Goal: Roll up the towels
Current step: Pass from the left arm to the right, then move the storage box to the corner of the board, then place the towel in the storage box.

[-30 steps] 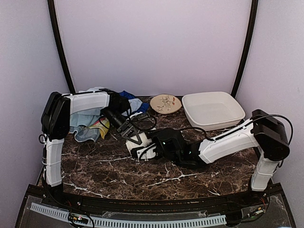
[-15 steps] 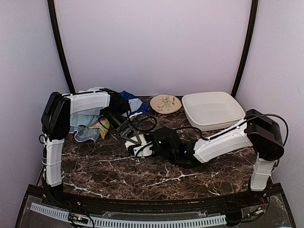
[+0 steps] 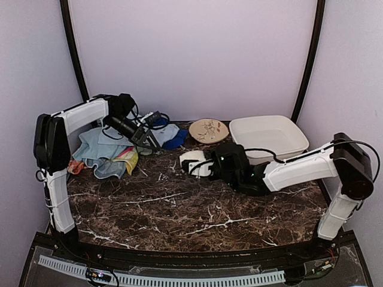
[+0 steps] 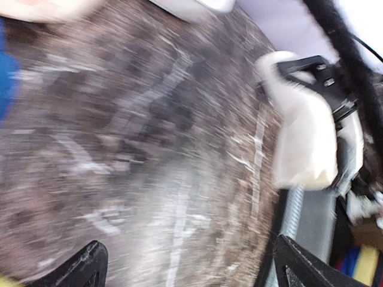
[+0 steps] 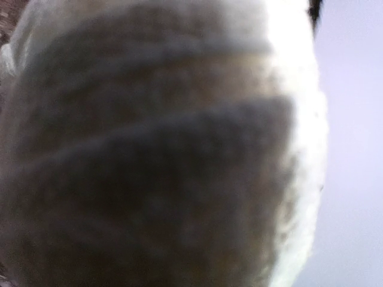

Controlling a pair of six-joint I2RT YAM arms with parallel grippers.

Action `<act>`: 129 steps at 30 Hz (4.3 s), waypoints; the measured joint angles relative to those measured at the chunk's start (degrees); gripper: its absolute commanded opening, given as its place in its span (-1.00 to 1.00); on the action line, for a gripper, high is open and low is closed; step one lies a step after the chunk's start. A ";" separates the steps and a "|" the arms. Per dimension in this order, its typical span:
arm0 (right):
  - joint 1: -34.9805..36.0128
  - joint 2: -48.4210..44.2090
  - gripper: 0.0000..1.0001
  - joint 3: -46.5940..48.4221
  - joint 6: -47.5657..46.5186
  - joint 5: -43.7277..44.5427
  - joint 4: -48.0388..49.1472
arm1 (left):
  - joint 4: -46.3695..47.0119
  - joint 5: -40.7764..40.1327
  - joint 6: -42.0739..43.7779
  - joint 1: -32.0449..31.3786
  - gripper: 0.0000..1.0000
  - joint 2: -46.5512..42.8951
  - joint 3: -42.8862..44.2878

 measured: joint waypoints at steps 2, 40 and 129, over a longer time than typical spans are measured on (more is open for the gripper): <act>-4.28 -3.15 -1.00 0.33 0.35 -0.22 -1.53 | 3.04 -2.78 -2.67 4.17 0.98 -2.25 1.86; -45.62 21.20 -1.00 35.01 23.85 6.93 -51.06 | 9.11 -0.31 -4.52 6.43 0.68 0.13 -3.45; -43.43 27.76 0.35 40.83 33.11 0.22 -50.16 | 8.07 3.58 -2.47 5.86 0.55 -0.39 -7.69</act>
